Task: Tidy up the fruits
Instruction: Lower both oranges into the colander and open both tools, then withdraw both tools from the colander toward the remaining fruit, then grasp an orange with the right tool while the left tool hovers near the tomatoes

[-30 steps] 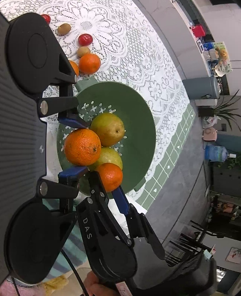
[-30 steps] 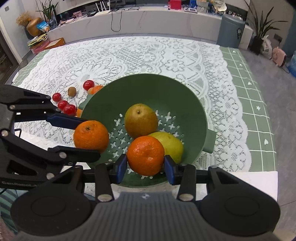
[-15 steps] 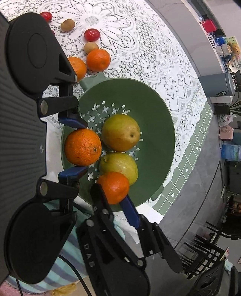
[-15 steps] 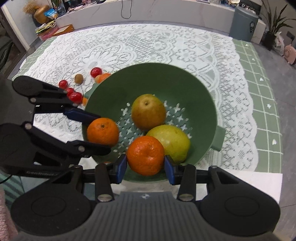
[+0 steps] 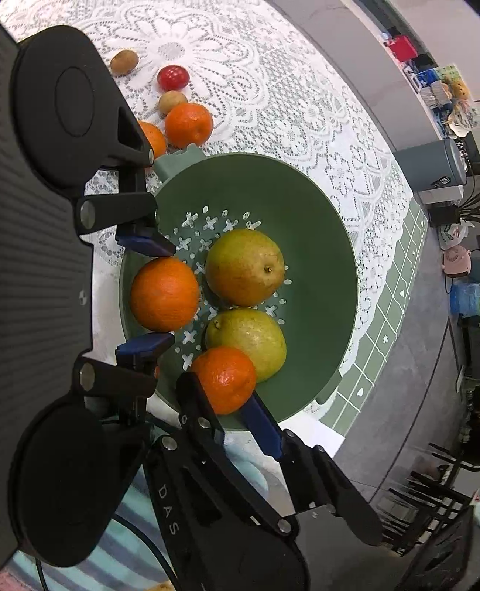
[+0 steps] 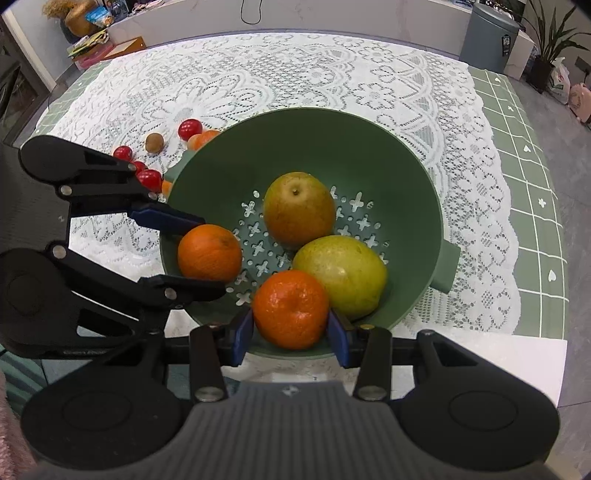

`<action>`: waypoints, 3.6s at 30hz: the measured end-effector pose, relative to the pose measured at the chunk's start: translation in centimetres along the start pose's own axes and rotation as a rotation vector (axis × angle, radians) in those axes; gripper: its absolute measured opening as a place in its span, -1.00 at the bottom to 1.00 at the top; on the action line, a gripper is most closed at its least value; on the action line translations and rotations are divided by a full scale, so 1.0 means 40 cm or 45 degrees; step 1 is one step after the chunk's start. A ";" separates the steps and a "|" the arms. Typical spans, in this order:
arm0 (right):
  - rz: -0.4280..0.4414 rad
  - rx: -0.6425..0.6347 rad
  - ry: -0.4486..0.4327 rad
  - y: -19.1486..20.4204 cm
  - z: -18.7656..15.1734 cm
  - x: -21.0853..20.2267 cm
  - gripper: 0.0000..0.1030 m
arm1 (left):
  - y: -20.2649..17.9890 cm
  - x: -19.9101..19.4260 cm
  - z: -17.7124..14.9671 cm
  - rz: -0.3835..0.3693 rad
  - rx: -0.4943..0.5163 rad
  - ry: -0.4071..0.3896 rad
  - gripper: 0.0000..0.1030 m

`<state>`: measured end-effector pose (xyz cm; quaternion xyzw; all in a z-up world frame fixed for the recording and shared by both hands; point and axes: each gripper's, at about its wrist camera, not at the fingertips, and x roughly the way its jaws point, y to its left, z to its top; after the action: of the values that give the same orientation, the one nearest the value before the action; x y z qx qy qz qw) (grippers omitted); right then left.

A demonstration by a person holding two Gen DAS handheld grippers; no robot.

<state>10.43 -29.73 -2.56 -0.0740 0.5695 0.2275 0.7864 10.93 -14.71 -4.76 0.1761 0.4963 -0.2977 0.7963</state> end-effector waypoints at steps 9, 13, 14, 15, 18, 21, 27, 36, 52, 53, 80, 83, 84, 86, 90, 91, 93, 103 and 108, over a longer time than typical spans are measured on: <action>-0.043 -0.033 -0.011 0.012 -0.002 -0.015 -0.16 | -0.009 -0.017 -0.002 0.059 0.021 -0.024 0.12; -0.085 -0.036 -0.042 0.016 -0.003 -0.031 0.06 | -0.014 -0.042 -0.008 0.080 0.027 -0.056 0.12; -0.092 -0.033 -0.051 0.016 -0.003 -0.036 0.09 | -0.014 -0.051 -0.009 0.087 0.027 -0.070 0.13; -0.097 -0.032 -0.061 0.017 -0.003 -0.042 0.10 | -0.015 -0.059 -0.010 0.090 0.026 -0.081 0.13; -0.115 -0.028 -0.096 0.023 -0.005 -0.058 0.16 | -0.011 -0.090 -0.013 0.090 0.010 -0.126 0.14; -0.139 -0.024 -0.139 0.034 -0.007 -0.072 0.24 | -0.006 -0.121 -0.020 0.096 -0.012 -0.173 0.14; -0.170 -0.024 -0.194 0.063 -0.010 -0.083 0.32 | 0.002 -0.167 -0.038 0.140 -0.037 -0.241 0.15; -0.269 -0.014 -0.387 0.137 -0.028 -0.117 0.48 | 0.044 -0.202 -0.087 0.192 -0.126 -0.304 0.20; -0.346 -0.103 -0.714 0.358 -0.048 -0.050 0.48 | 0.176 -0.234 -0.215 0.309 -0.399 -0.372 0.20; -0.339 -0.111 -0.727 0.370 -0.050 -0.044 0.48 | 0.186 -0.235 -0.227 0.312 -0.428 -0.380 0.20; -0.369 -0.372 -0.741 0.526 -0.057 0.173 -0.15 | 0.282 -0.206 -0.429 0.347 -0.688 -0.498 0.26; -0.403 -0.405 -0.718 0.530 -0.045 0.197 -0.24 | 0.291 -0.193 -0.432 0.341 -0.690 -0.488 0.22; -0.417 -0.415 -0.710 0.530 -0.039 0.205 -0.25 | 0.293 -0.190 -0.432 0.341 -0.691 -0.485 0.22; -0.442 -0.433 -0.697 0.528 -0.028 0.222 -0.32 | 0.298 -0.183 -0.432 0.334 -0.688 -0.476 0.22; -0.525 -0.508 -0.677 0.530 -0.013 0.251 -0.36 | 0.300 -0.164 -0.427 0.334 -0.659 -0.464 0.22; -0.551 -0.533 -0.675 0.533 -0.011 0.258 -0.36 | 0.299 -0.160 -0.424 0.332 -0.647 -0.460 0.22; -0.589 -0.574 -0.663 0.533 -0.004 0.270 -0.36 | 0.299 -0.151 -0.418 0.325 -0.630 -0.460 0.22; -0.689 -0.677 -0.573 0.523 0.027 0.330 -0.34 | 0.317 -0.123 -0.403 0.293 -0.615 -0.423 0.22; -0.687 -0.683 -0.532 0.513 0.043 0.347 -0.16 | 0.326 -0.119 -0.401 0.275 -0.614 -0.414 0.22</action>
<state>6.28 -7.13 -11.93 -0.3743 0.2789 0.1639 0.8691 6.83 5.86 -7.84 -0.0160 0.3972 -0.1093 0.9111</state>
